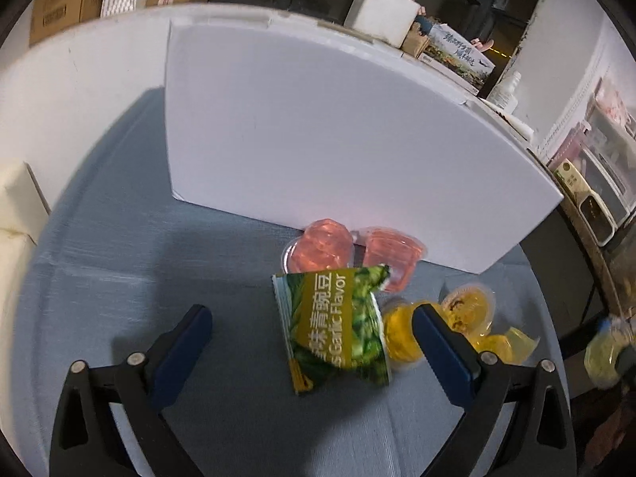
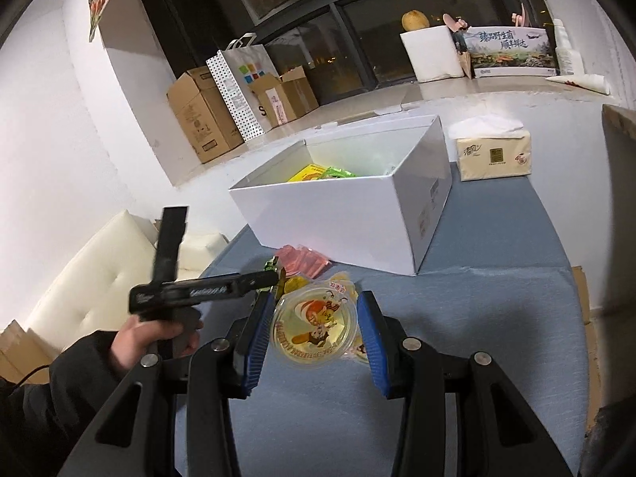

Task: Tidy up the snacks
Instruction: 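Grasp the green garlic pea bag with the left gripper while the right grasps a yellow jelly cup, then drop the pea bag and jelly cup into the white box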

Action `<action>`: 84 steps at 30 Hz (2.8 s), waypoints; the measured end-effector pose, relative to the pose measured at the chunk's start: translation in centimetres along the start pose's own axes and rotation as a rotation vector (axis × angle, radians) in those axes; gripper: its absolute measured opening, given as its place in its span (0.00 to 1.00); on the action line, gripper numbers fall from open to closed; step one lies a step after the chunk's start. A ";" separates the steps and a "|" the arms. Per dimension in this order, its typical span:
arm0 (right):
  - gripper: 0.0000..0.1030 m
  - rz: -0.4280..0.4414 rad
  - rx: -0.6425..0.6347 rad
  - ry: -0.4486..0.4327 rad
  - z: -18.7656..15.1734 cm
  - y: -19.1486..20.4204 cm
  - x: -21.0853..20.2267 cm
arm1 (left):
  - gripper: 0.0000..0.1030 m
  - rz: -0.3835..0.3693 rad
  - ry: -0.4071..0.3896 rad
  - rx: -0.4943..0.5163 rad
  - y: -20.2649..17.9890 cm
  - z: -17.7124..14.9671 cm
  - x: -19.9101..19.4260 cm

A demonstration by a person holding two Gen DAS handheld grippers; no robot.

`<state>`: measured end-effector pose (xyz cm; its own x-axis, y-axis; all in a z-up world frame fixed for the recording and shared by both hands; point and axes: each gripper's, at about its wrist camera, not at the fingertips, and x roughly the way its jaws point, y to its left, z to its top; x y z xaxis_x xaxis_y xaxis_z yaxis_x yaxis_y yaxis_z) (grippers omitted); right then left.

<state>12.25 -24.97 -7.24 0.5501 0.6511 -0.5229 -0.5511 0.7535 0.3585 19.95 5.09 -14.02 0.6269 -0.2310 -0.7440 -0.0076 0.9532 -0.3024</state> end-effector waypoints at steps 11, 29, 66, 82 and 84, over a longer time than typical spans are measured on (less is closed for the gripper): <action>0.46 0.014 -0.004 -0.003 -0.3 0.6 -0.3 | 0.43 0.017 -0.065 0.137 -2.7 -2.0 -3.2; 0.46 0.001 -0.053 -0.104 10.9 1.6 1.8 | 0.43 -0.015 -0.284 0.279 -8.9 8.3 -10.1; 1.00 -0.176 -0.002 -0.030 11.6 0.8 2.6 | 1.00 0.032 -0.219 0.184 -5.8 6.8 -10.5; 1.00 -0.310 0.007 0.069 -3.1 1.4 -0.3 | 1.00 0.014 -0.126 0.144 -5.6 -7.8 -12.6; 1.00 -0.319 -0.023 0.074 -3.2 1.6 0.1 | 1.00 -0.003 -0.133 0.170 -6.3 -7.9 -12.7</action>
<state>9.45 -24.00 -9.22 0.6506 0.3731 -0.6615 -0.3728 0.9157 0.1499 5.89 0.46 -7.39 0.7245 -0.2168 -0.6544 0.1188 0.9743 -0.1913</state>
